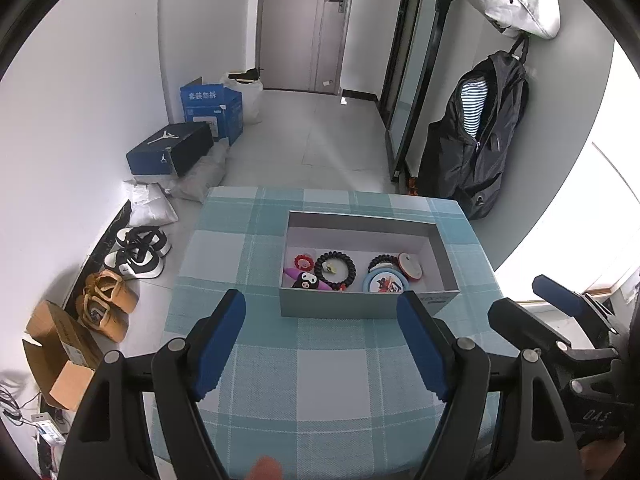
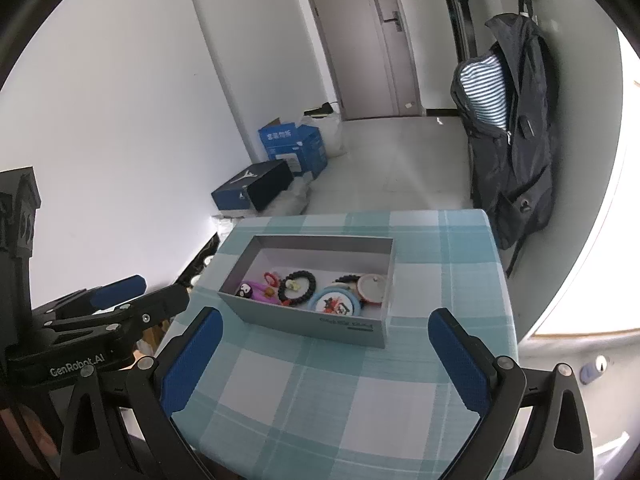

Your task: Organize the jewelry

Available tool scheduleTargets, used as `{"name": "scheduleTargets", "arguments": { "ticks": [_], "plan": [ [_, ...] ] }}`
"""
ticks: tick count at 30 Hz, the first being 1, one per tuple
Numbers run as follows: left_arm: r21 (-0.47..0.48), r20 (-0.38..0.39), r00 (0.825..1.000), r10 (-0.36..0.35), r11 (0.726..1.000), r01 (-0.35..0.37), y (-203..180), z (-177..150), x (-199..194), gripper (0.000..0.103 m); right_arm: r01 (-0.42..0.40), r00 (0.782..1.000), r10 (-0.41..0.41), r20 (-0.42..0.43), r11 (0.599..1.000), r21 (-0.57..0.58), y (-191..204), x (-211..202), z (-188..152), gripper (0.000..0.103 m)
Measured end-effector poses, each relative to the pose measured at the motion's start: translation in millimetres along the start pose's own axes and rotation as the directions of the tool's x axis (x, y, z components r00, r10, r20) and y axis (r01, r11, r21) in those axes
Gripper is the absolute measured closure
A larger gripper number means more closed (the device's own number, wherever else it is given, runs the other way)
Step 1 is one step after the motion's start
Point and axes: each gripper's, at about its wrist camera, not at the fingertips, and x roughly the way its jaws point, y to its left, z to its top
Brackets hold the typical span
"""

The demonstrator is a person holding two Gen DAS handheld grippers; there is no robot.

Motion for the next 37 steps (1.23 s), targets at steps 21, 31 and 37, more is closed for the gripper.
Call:
{"name": "scheduleTargets", "arguments": {
  "ticks": [21, 31, 37],
  "plan": [
    [-0.023, -0.007, 1.0, 0.007, 1.0, -0.008, 2.0, 1.2, 2.6, 0.028, 0.006, 1.0, -0.006, -0.001, 1.0, 0.006, -3.0, 0.1, 0.2, 0.0],
    [-0.011, -0.007, 1.0, 0.025, 1.0, -0.025, -0.3, -0.1, 5.0, 0.028, 0.01, 1.0, -0.01, 0.002, 1.0, -0.002, -3.5, 0.2, 0.4, 0.0],
    [-0.004, 0.006, 1.0, 0.025, 1.0, -0.025, -3.8, -1.6, 6.3, 0.029, 0.01, 1.0, -0.01, -0.002, 1.0, -0.004, -3.0, 1.7, 0.9, 0.0]
  ]
}}
